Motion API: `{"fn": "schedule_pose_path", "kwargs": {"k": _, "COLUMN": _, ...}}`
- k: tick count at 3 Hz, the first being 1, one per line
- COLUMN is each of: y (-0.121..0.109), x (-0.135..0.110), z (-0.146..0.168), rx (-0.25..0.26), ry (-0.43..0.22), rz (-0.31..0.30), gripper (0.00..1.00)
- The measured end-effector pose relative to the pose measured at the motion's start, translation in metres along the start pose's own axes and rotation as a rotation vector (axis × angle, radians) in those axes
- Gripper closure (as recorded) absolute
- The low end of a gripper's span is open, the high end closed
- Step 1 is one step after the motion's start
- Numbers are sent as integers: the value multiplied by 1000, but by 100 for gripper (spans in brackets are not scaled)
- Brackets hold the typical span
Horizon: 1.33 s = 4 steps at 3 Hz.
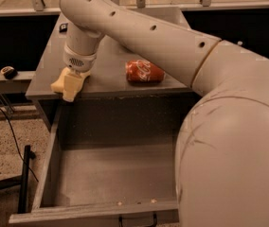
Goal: Place sponge into top drawer
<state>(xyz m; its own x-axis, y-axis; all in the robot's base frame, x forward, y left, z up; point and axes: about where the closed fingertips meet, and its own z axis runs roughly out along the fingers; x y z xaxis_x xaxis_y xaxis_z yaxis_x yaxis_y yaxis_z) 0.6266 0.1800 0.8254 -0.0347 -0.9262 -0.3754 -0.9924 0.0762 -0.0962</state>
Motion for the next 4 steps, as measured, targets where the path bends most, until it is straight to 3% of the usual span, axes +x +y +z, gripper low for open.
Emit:
{"fn": "schedule_pose_path", "kwargs": {"k": 1, "y": 15, "x": -13, "z": -35, "rx": -36, "ry": -125, "rz": -89, "gripper": 81}}
{"fn": "schedule_pose_path", "kwargs": {"k": 2, "y": 36, "x": 2, "z": -80, "rx": -40, "ry": -208, "rz": -189, "gripper": 100}}
{"fn": "schedule_pose_path", "kwargs": {"k": 3, "y": 58, "x": 42, "z": -118, "rx": 47, "ry": -214, "rz": -256, "gripper": 100}}
{"fn": "schedule_pose_path", "kwargs": {"k": 4, "y": 81, "x": 131, "z": -99, "rx": 60, "ry": -33, "rz": -223, "gripper": 100}}
